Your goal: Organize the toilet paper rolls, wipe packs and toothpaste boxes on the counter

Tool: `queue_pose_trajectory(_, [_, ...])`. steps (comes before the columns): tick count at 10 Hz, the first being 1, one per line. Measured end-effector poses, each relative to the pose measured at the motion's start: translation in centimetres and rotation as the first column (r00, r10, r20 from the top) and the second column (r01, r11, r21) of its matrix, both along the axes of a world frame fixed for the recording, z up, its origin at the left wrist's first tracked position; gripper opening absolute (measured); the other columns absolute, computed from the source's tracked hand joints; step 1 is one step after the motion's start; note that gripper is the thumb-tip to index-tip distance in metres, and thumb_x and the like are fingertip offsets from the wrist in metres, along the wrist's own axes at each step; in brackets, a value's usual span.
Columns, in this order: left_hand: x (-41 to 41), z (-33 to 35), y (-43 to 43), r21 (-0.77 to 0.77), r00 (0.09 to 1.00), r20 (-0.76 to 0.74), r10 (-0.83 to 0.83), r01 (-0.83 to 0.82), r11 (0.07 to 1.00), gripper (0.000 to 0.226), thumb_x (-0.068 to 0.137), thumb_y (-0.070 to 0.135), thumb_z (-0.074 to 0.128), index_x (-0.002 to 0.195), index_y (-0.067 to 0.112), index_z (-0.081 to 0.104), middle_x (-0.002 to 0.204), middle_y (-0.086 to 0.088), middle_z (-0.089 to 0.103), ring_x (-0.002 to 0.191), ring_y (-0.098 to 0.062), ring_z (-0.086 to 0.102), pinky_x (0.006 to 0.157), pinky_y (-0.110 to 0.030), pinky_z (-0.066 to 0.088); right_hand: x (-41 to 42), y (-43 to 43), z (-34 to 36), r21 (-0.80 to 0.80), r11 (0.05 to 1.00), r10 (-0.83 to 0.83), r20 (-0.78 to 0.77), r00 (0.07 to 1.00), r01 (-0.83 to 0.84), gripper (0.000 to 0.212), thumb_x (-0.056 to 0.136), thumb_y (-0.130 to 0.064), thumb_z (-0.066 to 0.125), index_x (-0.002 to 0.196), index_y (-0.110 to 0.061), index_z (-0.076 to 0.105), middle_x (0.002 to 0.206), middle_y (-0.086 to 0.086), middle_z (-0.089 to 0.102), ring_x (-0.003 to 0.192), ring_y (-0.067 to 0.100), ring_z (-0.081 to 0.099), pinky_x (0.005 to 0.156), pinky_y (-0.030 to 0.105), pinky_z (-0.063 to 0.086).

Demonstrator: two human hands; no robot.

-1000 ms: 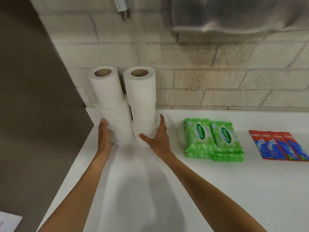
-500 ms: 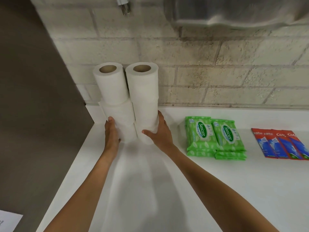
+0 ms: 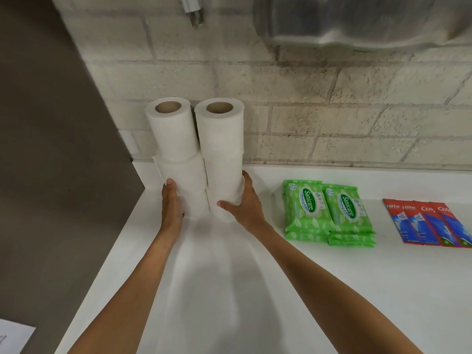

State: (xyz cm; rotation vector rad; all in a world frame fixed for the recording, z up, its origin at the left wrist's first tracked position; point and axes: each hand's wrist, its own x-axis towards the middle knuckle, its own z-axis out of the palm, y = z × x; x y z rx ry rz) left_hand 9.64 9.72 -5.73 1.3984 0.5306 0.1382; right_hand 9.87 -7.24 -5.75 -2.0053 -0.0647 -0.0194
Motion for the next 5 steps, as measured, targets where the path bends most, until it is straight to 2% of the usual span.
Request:
queue_pose_trajectory(2, [-0.3, -0.3, -0.5, 0.049, 0.999, 0.016, 0.05, -0.051, 0.998, 0.062, 0.092, 0.061, 0.02, 0.145, 0.029, 0.024, 0.152, 0.007, 0.028, 0.139, -0.012, 0.027, 0.119, -0.038, 0.018, -0.6, -0.2, -0.1, -0.006, 1.0, -0.022, -0.047, 0.999, 0.022, 0.109, 0.071, -0.032, 0.078, 0.149, -0.025, 0.001, 0.154, 0.004, 0.024, 0.137, 0.023, 0.034, 0.107, 0.037, 0.033])
queue_pose_trajectory(3, [-1.1, -0.1, -1.1, 0.085, 0.993, 0.018, 0.118, -0.119, 0.989, 0.058, 0.094, 0.056, 0.022, 0.143, 0.025, 0.028, 0.15, 0.002, 0.032, 0.137, -0.016, 0.031, 0.116, -0.036, 0.021, -1.6, -0.4, -0.1, -0.001, 0.999, -0.046, -0.07, 0.996, 0.046, 0.107, 0.073, -0.031, 0.075, 0.148, -0.027, 0.0, 0.155, 0.003, 0.021, 0.139, 0.022, 0.032, 0.107, 0.036, 0.032])
queue_pose_trajectory(5, [-3.4, -0.4, -2.3, 0.1, 0.948, 0.003, 0.318, -0.316, 0.943, 0.051, 0.095, 0.046, 0.037, 0.133, 0.012, 0.041, 0.137, -0.009, 0.047, 0.125, -0.026, 0.046, 0.096, -0.03, 0.034, -4.1, -1.0, -0.2, -0.01, 0.997, -0.073, -0.078, 0.994, 0.073, 0.094, 0.081, -0.028, 0.066, 0.149, -0.023, 0.001, 0.153, 0.004, 0.024, 0.138, 0.023, 0.03, 0.106, 0.035, 0.033])
